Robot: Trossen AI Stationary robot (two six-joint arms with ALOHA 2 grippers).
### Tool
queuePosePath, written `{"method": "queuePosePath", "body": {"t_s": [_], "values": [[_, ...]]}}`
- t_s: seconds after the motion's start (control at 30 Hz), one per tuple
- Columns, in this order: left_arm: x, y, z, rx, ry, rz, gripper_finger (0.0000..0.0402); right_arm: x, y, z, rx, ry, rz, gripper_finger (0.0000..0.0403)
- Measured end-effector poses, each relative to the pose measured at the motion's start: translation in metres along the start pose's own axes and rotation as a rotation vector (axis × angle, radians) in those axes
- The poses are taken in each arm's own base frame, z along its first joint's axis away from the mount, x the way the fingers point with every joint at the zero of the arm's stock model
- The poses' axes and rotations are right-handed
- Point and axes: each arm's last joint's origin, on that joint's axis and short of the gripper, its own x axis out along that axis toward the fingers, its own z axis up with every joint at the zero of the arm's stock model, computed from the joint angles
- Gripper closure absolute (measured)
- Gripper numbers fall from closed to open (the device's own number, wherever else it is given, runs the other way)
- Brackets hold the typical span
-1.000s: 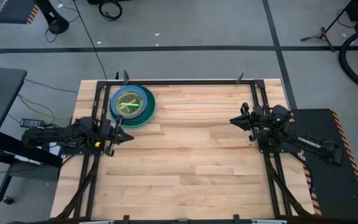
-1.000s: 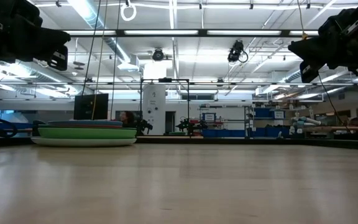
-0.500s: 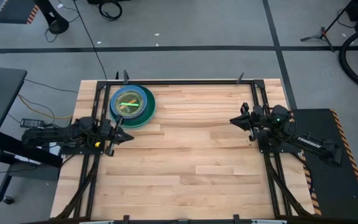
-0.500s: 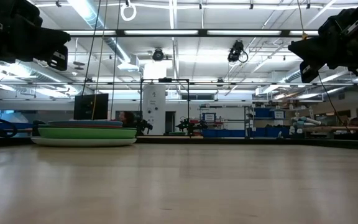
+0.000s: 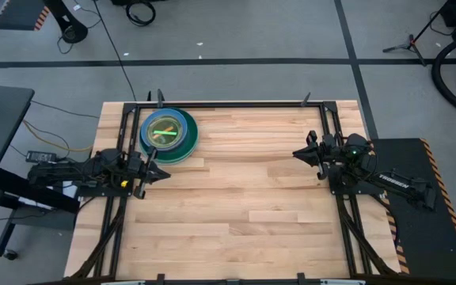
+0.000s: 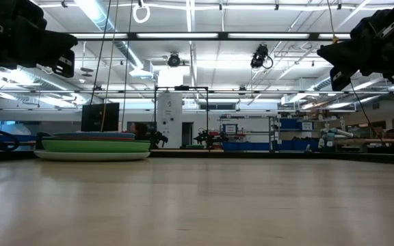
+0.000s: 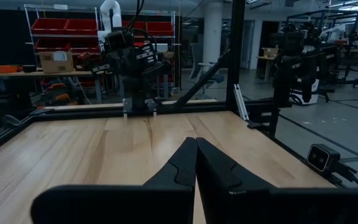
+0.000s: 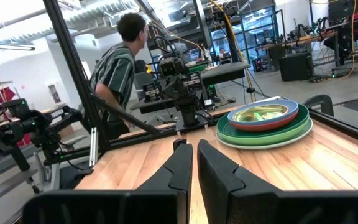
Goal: Stack plastic plates
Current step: Return to Home Position
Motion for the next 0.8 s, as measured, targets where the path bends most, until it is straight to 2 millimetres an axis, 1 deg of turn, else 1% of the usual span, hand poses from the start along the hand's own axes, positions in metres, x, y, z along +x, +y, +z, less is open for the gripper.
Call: {"method": "queuePosePath", "body": {"t_s": [0.8], "values": [[0.0,0.0,0.0,0.0,0.0,0.0,0.0386,0.0,0.0,0.0,0.0,0.0,0.0,0.0369]]}}
